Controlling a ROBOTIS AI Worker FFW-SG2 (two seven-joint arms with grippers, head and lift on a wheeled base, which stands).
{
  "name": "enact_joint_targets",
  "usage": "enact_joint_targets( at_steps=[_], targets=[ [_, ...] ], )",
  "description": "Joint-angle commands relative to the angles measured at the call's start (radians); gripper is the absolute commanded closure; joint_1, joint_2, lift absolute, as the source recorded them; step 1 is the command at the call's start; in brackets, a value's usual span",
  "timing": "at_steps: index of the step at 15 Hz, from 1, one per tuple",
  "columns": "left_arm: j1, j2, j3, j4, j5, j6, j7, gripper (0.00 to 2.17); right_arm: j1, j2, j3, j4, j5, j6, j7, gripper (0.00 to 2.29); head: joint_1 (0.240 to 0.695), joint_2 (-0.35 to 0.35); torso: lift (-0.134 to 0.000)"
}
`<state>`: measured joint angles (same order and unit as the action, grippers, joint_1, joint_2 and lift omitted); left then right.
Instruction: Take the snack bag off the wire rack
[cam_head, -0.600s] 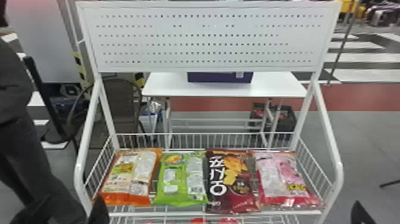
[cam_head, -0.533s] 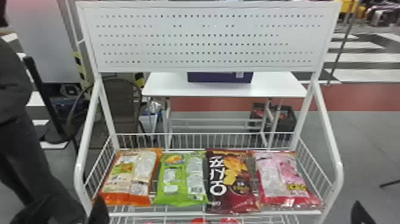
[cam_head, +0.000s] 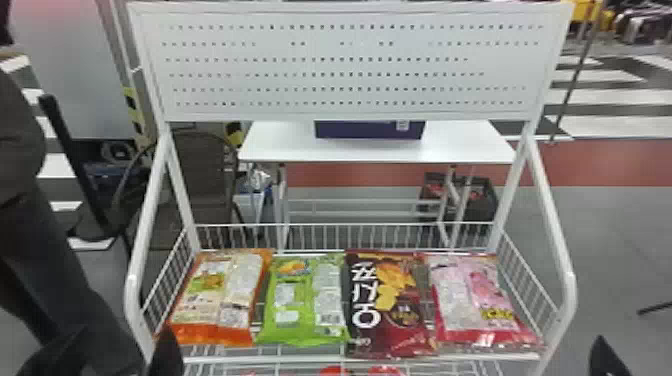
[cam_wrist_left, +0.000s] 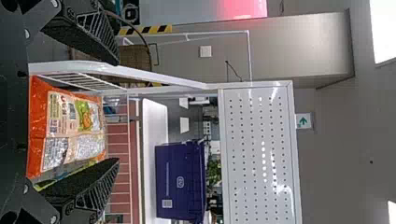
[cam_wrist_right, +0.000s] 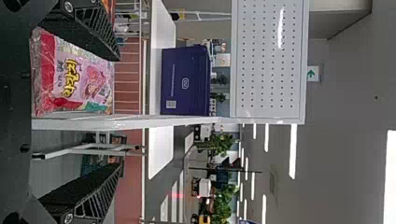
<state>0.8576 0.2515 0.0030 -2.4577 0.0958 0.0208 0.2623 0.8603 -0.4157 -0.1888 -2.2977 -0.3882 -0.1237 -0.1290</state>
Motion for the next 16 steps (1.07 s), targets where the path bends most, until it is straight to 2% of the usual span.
enact_joint_targets(
  at_steps=[1, 5, 12, 16],
  targets=[
    [0.0, 0.0, -0.001, 0.002, -0.001, 0.0, 0.0, 0.16, -0.01, 0.0, 0.006, 0.007, 0.0, 0.0, 0.0, 0.08, 0.499, 0.0, 0.0],
    [0.006, 0.0, -0.021, 0.002, -0.016, 0.0, 0.0, 0.16, -0.149, -0.003, 0.086, 0.081, 0.029, 0.019, 0.002, 0.08, 0.499, 0.0, 0.0],
    [0.014, 0.0, -0.021, 0.003, -0.022, 0.009, 0.002, 0.16, -0.534, 0.005, 0.285, 0.31, 0.052, 0.286, 0.014, 0.09, 0.499, 0.0, 0.0],
    [0.014, 0.0, -0.018, 0.009, -0.022, 0.009, 0.002, 0.16, -0.673, 0.02, 0.354, 0.449, 0.054, 0.31, 0.02, 0.09, 0.499, 0.0, 0.0]
  ],
)
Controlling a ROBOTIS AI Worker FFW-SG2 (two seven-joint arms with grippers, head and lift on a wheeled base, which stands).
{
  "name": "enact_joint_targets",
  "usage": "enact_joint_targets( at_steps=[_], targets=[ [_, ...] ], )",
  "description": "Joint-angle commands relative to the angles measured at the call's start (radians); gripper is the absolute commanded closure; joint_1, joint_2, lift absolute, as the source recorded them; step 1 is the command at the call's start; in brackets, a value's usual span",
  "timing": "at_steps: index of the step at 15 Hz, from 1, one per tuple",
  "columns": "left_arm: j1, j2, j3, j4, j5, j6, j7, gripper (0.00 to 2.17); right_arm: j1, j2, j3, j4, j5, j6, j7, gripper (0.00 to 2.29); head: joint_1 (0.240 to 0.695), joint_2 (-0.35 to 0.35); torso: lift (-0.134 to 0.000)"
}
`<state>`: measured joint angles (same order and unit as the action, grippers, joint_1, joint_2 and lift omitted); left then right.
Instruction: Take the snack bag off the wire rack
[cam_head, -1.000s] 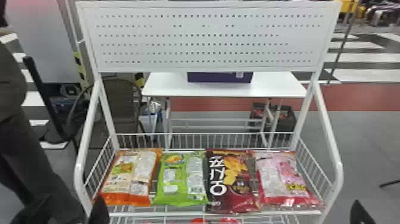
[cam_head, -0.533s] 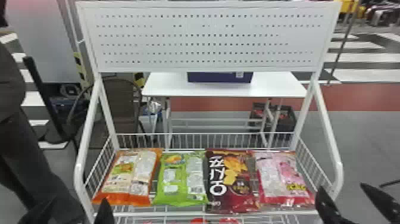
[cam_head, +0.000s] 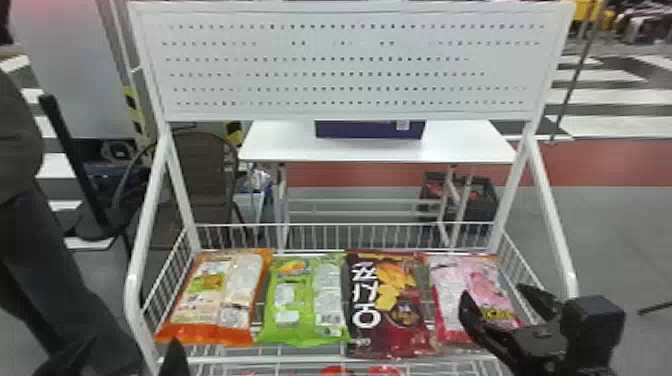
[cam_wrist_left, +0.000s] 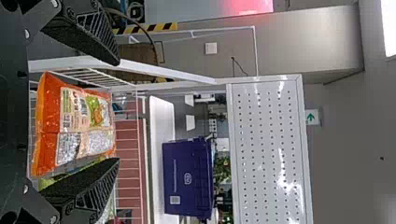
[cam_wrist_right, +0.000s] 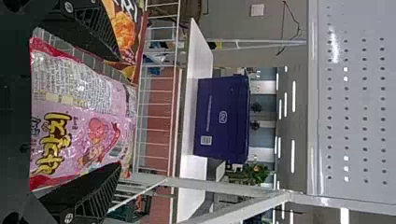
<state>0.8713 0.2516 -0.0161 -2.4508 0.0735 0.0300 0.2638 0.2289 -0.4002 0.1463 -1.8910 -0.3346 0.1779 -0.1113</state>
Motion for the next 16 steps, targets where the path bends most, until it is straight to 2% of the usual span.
enact_joint_targets(
  at_steps=[1, 10, 14, 16],
  targets=[
    [-0.002, 0.002, 0.001, 0.006, 0.0, 0.0, 0.0, 0.16, -0.069, 0.004, 0.032, 0.067, 0.0, 0.018, 0.009, 0.09, 0.499, 0.0, 0.0],
    [-0.035, 0.011, 0.002, 0.033, 0.014, 0.003, -0.002, 0.16, -0.16, 0.018, 0.061, 0.23, 0.006, 0.073, 0.019, 0.09, 0.499, 0.0, 0.0],
    [-0.043, 0.011, 0.002, 0.038, 0.016, 0.015, -0.002, 0.16, -0.166, 0.02, 0.068, 0.237, 0.008, 0.079, 0.027, 0.34, 0.499, 0.0, 0.0],
    [-0.044, 0.011, 0.002, 0.039, 0.014, 0.015, -0.002, 0.16, -0.171, 0.02, 0.068, 0.237, 0.006, 0.095, 0.035, 0.72, 0.499, 0.0, 0.0]
  ],
)
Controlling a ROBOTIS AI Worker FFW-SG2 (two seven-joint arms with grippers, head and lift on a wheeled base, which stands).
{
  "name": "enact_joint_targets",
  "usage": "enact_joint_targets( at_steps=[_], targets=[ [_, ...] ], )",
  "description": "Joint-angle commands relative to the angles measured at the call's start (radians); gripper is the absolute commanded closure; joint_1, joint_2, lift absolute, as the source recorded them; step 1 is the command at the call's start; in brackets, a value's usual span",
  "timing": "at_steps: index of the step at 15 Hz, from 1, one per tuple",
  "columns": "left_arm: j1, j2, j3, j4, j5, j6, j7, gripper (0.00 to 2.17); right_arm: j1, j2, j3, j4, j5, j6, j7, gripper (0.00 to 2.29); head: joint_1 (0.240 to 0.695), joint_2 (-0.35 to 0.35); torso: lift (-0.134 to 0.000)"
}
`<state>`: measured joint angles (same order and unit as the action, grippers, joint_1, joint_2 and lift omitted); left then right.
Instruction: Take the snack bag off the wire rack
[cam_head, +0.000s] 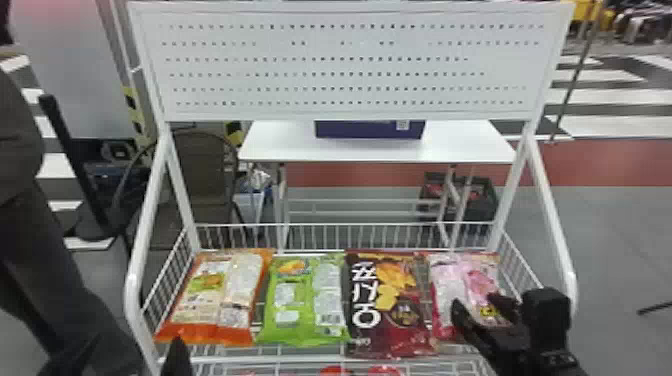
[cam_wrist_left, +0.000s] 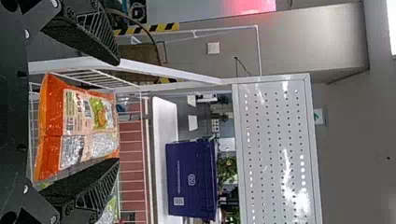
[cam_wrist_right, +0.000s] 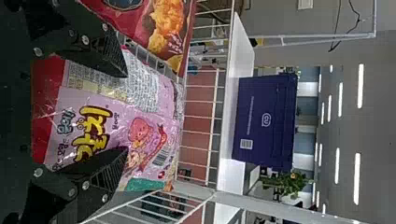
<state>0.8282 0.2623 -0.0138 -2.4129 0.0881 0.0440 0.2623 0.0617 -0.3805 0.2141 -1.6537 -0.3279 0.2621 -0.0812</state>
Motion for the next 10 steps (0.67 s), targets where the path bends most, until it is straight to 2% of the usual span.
enact_joint_targets(
  at_steps=[1, 2, 4, 5, 10],
  targets=[
    [-0.003, 0.0, 0.0, 0.003, 0.001, 0.001, 0.0, 0.16, -0.003, 0.002, 0.001, -0.001, -0.002, 0.016, 0.008, 1.17, 0.499, 0.0, 0.0],
    [-0.004, 0.0, 0.0, 0.003, 0.001, 0.008, 0.0, 0.16, -0.003, 0.002, -0.001, -0.001, -0.005, 0.029, 0.008, 1.52, 0.499, 0.0, 0.0],
    [-0.006, 0.0, 0.0, 0.005, 0.001, 0.008, 0.0, 0.16, -0.003, 0.0, -0.002, -0.006, -0.011, 0.059, 0.012, 1.92, 0.499, 0.0, 0.0],
    [-0.006, 0.0, 0.0, 0.003, 0.001, 0.008, 0.0, 0.16, -0.003, 0.002, -0.009, -0.006, -0.02, 0.081, 0.026, 2.02, 0.499, 0.0, 0.0],
    [-0.004, 0.0, 0.002, 0.0, 0.001, 0.011, 0.0, 0.16, 0.04, 0.002, -0.028, -0.098, -0.034, 0.078, 0.026, 2.07, 0.499, 0.0, 0.0]
  ],
)
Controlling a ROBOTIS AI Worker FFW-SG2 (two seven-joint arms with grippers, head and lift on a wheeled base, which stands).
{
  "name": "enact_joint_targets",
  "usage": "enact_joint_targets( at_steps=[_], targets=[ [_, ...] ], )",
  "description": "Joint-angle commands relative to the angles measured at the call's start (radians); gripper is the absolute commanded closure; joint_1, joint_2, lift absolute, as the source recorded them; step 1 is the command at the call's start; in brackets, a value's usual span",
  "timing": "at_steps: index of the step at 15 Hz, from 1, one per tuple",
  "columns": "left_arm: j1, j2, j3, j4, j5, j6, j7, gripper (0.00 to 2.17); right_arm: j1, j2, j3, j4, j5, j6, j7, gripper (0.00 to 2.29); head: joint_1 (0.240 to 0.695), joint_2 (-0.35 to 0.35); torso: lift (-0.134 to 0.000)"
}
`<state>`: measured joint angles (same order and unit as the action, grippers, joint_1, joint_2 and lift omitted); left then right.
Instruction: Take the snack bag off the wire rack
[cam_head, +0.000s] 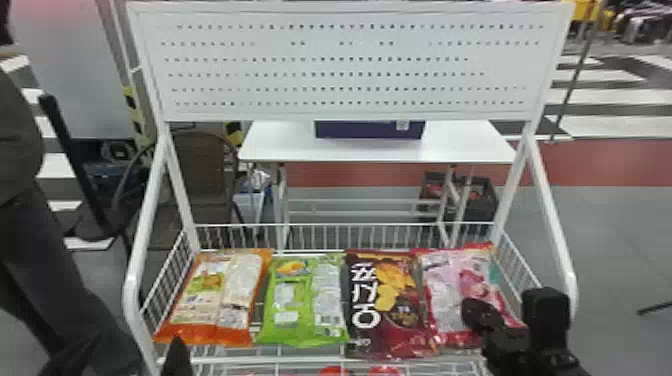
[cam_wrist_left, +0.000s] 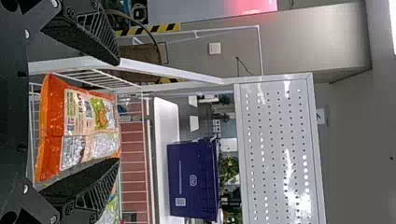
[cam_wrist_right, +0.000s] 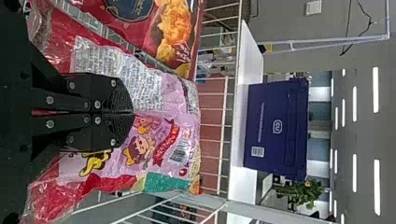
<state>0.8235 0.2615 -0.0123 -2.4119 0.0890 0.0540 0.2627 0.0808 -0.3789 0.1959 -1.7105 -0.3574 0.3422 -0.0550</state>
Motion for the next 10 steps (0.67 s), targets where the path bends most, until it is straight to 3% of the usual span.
enact_joint_targets(
  at_steps=[1, 7, 10],
  targets=[
    [0.0, 0.001, 0.0, -0.001, 0.0, 0.001, 0.0, 0.16, 0.045, -0.002, -0.026, -0.086, -0.006, -0.002, -0.002, 2.07, 0.499, 0.0, 0.0],
    [0.0, 0.001, -0.001, -0.007, 0.0, 0.004, 0.001, 0.16, 0.178, -0.031, -0.099, -0.343, -0.037, 0.007, -0.013, 2.07, 0.499, 0.0, 0.0],
    [0.005, 0.002, 0.002, -0.013, 0.0, 0.001, 0.001, 0.16, 0.298, -0.055, -0.128, -0.446, -0.06, -0.064, -0.016, 2.07, 0.499, 0.0, 0.0]
  ],
)
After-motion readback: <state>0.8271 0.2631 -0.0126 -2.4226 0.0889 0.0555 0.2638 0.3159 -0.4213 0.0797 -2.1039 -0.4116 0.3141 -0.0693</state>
